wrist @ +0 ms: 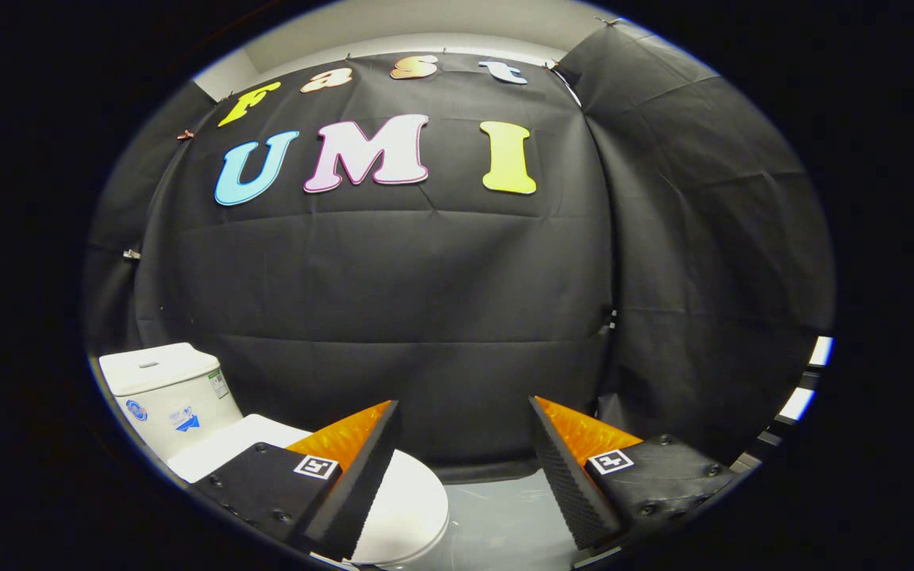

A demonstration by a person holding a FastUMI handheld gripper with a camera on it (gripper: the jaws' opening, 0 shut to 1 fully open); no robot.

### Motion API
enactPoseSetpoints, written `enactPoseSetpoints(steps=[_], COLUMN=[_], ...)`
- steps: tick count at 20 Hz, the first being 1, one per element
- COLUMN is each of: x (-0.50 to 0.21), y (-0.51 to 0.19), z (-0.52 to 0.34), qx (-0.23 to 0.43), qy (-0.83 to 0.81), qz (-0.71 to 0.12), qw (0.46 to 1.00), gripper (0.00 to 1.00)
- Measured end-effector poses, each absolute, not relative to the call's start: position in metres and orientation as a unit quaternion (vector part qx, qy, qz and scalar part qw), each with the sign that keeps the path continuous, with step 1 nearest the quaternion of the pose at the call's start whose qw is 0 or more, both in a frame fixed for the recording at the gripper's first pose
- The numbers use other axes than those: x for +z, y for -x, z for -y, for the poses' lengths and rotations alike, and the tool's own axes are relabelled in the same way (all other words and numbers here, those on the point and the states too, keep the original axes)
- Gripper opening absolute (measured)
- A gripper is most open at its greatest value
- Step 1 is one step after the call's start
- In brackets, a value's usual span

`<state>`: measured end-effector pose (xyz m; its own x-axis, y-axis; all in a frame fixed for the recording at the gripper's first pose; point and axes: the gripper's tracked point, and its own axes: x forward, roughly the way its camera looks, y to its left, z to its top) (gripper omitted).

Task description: Open the toilet lid.

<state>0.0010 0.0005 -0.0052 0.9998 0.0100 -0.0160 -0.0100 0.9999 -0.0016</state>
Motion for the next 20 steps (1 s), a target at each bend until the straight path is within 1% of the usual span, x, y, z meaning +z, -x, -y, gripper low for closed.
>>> enactPoseSetpoints(steps=[10, 17, 20], x=[-0.003, 0.029, 0.026], y=[0.002, 0.002, 0.006], z=[-0.003, -0.011, -0.012], qx=[0.009, 0.028, 0.027], qy=[-0.002, 0.007, -0.005], qz=[-0.010, 0.006, -0.007], qw=[1.000, 1.000, 1.000], gripper=[0.98, 0.98, 0.98])
